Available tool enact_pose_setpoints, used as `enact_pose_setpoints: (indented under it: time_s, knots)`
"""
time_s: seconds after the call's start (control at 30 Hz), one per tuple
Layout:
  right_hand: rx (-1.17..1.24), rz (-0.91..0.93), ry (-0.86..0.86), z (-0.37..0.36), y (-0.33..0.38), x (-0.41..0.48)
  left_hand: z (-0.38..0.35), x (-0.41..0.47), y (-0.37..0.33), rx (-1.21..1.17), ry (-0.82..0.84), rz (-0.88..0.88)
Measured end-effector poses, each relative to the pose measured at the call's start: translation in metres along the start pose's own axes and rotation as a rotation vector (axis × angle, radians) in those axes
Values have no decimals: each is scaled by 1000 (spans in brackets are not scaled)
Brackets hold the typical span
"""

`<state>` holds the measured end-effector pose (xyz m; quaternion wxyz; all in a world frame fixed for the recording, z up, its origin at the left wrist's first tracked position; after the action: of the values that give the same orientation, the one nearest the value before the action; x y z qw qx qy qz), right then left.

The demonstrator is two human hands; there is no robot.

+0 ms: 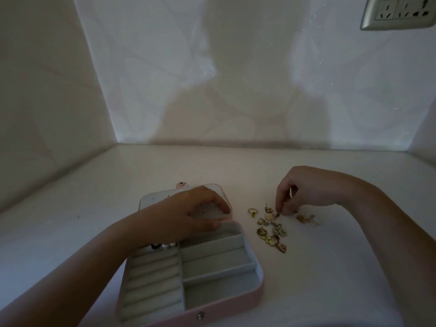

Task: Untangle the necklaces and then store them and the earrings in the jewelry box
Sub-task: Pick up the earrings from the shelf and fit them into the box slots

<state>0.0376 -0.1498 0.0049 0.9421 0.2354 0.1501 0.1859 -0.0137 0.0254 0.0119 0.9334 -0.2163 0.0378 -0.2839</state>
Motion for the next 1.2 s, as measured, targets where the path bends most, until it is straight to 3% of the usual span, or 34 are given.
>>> enact_pose_setpoints:
  time_s: [0.4, 0.63, 1.0, 1.2]
  knots:
    - [165, 3, 14, 6, -10, 2, 3, 10, -8, -1, -18, -59]
    - [228, -9, 50, 6, -18, 3, -7, 55, -39, 156, 149, -79]
    - [122, -22, 25, 9, -19, 5, -36, 116, -40, 203, 272, -46]
    - [101, -24, 34, 6, -17, 5, -39, 123, -43, 222, 226, -61]
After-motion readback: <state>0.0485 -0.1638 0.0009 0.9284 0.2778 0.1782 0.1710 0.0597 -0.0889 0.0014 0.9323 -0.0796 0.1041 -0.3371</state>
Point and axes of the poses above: each hand's wrist, its own x-axis towards the middle knuckle, its own z-axis out of the back of the hand, y = z × x, the point moved 10 cm from there along x, towards the middle knuckle, and after that the axes turned 8 degrees about x, right-handed, at the moved point
